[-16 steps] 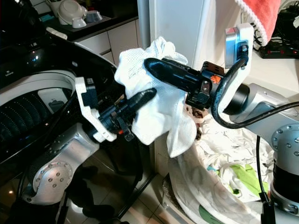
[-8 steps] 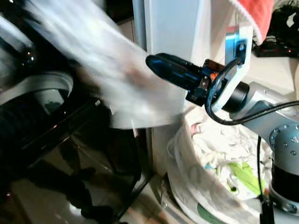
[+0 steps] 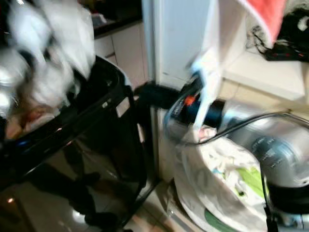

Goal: Clothes washing

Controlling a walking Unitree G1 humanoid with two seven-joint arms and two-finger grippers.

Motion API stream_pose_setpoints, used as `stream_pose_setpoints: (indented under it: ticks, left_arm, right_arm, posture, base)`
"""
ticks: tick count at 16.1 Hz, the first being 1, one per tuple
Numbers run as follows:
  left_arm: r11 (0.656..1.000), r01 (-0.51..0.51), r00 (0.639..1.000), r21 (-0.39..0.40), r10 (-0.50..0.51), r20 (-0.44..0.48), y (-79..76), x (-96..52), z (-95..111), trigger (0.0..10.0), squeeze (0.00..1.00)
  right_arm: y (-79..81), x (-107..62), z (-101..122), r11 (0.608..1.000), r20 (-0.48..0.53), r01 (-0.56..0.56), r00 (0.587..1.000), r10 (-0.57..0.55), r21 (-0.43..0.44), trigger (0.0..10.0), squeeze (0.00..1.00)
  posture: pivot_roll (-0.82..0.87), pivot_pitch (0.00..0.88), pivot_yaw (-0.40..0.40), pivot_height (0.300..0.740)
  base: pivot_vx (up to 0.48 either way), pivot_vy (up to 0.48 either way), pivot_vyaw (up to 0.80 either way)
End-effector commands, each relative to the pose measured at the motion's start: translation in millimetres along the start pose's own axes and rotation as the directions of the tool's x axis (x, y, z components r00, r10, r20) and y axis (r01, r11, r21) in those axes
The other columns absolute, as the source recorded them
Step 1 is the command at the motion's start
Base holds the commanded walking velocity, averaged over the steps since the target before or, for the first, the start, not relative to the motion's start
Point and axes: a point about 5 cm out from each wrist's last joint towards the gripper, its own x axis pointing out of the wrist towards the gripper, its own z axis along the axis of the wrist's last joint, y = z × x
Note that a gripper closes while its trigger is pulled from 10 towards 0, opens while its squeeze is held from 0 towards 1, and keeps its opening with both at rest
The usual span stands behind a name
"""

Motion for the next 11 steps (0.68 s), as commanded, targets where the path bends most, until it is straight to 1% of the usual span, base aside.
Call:
stream_pose_setpoints:
  ticks: [1,2,3,4,5,6,7,9,10,11]
  left_arm:
    - [0.998,-0.062,0.997,0.002,0.062,-0.056,15.3,-2.3,-4,10.0,0.00]
    - [0.992,-0.110,0.968,-0.060,0.093,-0.231,22.7,-6.6,-27,10.0,0.04]
    - [0.991,-0.121,0.958,-0.056,0.102,-0.267,25.6,-8.1,-31,10.0,0.77]
    - [0.991,-0.111,0.948,-0.069,0.085,-0.305,27.9,-10.1,-36,10.0,1.00]
    - [0.992,-0.115,0.938,-0.061,0.088,-0.334,34.2,-12.9,-39,10.0,1.00]
    - [0.993,-0.116,0.931,-0.019,0.102,-0.349,41.6,-16.7,-40,10.0,1.00]
    - [0.997,-0.040,0.904,0.073,0.067,-0.422,46.7,-24.8,-46,10.0,1.00]
    - [0.998,0.011,0.888,0.067,0.021,-0.460,43.4,-29.2,-51,10.0,1.00]
    - [0.998,0.013,0.888,0.062,0.017,-0.459,43.0,-30.3,-52,10.0,1.00]
    - [0.999,0.009,0.907,0.040,0.009,-0.421,42.2,-29.6,-49,10.0,0.93]
  right_arm:
    - [5.5,2.7,-2,1.000,-0.029,-0.003,1.000,0.002,-0.026,10.0,0.00]
    - [11.8,4.3,-8,0.999,-0.054,-0.019,0.998,0.018,-0.028,10.0,0.00]
    - [12.2,4.5,-8,0.999,-0.055,-0.019,0.998,0.018,-0.027,10.0,0.00]
    - [11.8,4.5,-9,0.999,-0.056,-0.014,0.998,0.013,-0.028,10.0,0.00]
    - [11.2,4.4,-9,0.999,-0.058,-0.008,0.998,0.006,-0.031,10.0,0.00]
    - [10.2,4.0,-10,0.999,-0.066,-0.003,0.998,0.001,-0.033,10.0,0.00]
    - [8.8,4.4,-14,0.999,-0.096,-0.002,0.995,-0.002,-0.039,10.0,0.00]
    - [7.7,6.1,-19,0.999,-0.130,0.005,0.991,-0.012,-0.053,10.0,0.00]
    - [4.8,5.7,-23,0.996,-0.168,0.028,0.985,-0.042,-0.081,10.0,0.00]
    - [-4.6,3.5,-32,0.987,-0.224,0.100,0.966,-0.126,-0.122,10.0,0.00]
  posture:
    - [-0.09,0.000,0.117,0.740]
    - [-0.09,0.000,0.116,0.740]
    - [-0.09,0.000,0.116,0.740]
    - [-0.09,0.000,0.116,0.740]
    - [-0.09,0.000,0.113,0.740]
    - [-0.09,0.000,0.108,0.740]
    - [-0.08,0.000,0.104,0.740]
    - [-0.08,0.000,0.098,0.740]
    - [-0.08,0.000,0.099,0.740]
    - [-0.08,0.000,0.101,0.740]
  base:
    - [0.000,0.000,0.00]
    - [0.000,0.000,0.00]
    - [0.000,0.000,0.00]
    - [0.000,0.000,0.00]
    - [0.000,0.000,0.00]
    - [0.000,0.000,0.00]
    - [0.000,0.000,0.00]
    - [0.000,0.000,0.00]
    - [0.000,0.000,0.00]
    - [0.000,0.000,0.00]
